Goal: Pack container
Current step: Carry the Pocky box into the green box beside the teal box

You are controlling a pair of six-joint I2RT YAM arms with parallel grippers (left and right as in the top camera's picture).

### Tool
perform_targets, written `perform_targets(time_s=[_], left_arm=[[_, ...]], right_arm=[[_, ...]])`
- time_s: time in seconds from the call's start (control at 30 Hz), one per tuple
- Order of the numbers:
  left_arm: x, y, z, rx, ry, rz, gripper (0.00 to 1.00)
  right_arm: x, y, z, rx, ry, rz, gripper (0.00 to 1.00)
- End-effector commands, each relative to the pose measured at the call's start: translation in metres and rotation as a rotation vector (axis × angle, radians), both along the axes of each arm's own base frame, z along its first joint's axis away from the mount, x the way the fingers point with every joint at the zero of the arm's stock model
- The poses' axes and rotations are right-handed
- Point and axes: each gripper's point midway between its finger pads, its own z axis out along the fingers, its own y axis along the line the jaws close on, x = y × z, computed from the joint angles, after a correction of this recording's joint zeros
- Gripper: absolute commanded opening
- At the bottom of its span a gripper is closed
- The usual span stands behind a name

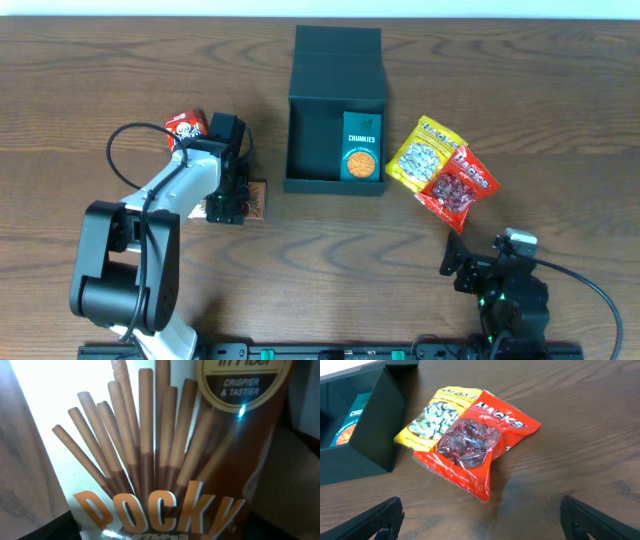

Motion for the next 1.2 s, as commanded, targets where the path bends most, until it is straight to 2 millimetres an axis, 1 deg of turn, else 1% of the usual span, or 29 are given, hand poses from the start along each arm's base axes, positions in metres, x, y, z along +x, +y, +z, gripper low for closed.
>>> perform_targets(time_s=[0.0, 0.1, 0.2, 0.27, 0.37, 0.47, 0.6, 0.67, 0.7, 0.73, 0.83, 0.9, 0.97, 1.03, 1.17], left_arm=[[0.011, 0.002, 0.002, 0.012, -0.021, -0.086, 0.74], [0.018, 0.0, 0.007, 0.014, -0.043, -0.137, 0.71], [0.03, -0.003, 0.016, 0.016, -0.079, -0.2, 0.67], [0.039, -0.006, 0.023, 0.017, -0.108, -0.237, 0.67], [0.059, -0.014, 0.04, 0.024, -0.172, -0.321, 0.64], [0.079, -0.022, 0.062, 0.038, -0.241, -0.413, 0.64], [0.106, -0.035, 0.096, 0.074, -0.346, -0.575, 0.64], [0.121, -0.044, 0.117, 0.109, -0.415, -0.705, 0.64], [0.126, -0.048, 0.125, 0.124, -0.442, -0.758, 0.64], [0.133, -0.055, 0.135, 0.142, -0.484, -0.843, 0.64], [0.143, -0.074, 0.154, 0.178, -0.566, -1.024, 0.66], [0.142, -0.084, 0.158, 0.165, -0.587, -1.081, 0.66], [0.138, -0.095, 0.155, 0.114, -0.597, -1.115, 0.66], [0.136, -0.106, 0.149, 0.068, -0.596, -1.146, 0.65], [0.137, -0.13, 0.138, 0.061, -0.6, -1.231, 0.64]], right_arm=[[0.0, -0.001, -0.003, -0.011, 0.004, -0.002, 0.99], [0.0, -0.001, -0.003, -0.011, 0.004, -0.002, 0.99], [0.0, -0.001, -0.003, -0.011, 0.004, -0.002, 0.99], [0.0, -0.001, -0.003, -0.011, 0.004, -0.002, 0.99], [0.0, -0.001, -0.003, -0.011, 0.004, -0.002, 0.99], [0.0, -0.001, -0.003, -0.011, 0.004, -0.002, 0.99], [0.0, -0.001, -0.003, -0.011, 0.004, -0.002, 0.99], [0.0, -0.001, -0.003, -0.011, 0.004, -0.002, 0.99], [0.0, -0.001, -0.003, -0.011, 0.005, -0.002, 0.99], [0.0, -0.001, -0.003, -0.011, 0.004, -0.002, 0.99], [0.0, -0.001, -0.003, -0.011, 0.004, -0.002, 0.99], [0.0, -0.001, -0.003, -0.011, 0.004, -0.002, 0.99], [0.0, -0.001, -0.003, -0.011, 0.004, -0.002, 0.99], [0.0, -0.001, -0.003, -0.011, 0.004, -0.002, 0.99], [0.0, -0.001, -0.003, -0.011, 0.004, -0.002, 0.99]])
